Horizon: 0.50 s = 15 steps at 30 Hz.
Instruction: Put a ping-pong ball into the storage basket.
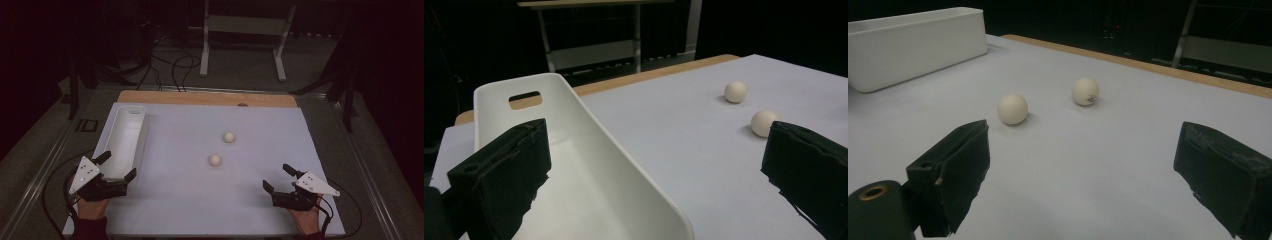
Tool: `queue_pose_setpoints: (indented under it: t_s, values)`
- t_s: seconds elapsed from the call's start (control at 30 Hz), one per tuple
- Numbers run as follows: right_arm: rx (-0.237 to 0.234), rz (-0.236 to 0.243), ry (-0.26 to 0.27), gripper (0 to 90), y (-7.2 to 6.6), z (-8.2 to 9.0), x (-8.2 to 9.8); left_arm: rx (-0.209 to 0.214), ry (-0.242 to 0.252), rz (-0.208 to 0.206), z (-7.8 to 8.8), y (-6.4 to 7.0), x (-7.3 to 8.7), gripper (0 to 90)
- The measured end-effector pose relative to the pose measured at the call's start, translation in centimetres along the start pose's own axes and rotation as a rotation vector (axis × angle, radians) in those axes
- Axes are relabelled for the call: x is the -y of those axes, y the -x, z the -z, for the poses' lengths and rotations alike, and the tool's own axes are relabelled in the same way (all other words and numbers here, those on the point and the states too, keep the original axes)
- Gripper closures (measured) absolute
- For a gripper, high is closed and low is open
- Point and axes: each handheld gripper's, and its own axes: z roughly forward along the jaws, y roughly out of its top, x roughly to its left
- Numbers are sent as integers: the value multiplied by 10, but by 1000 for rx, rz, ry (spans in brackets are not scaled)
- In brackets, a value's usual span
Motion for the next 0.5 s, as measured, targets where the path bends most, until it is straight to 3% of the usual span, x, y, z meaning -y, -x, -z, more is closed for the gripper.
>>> queue_pose_setpoints:
  t_s: [0.5]
  values:
    - [22, -8, 0, 76, 2, 3, 2, 4, -8, -7, -4, 1, -1, 0]
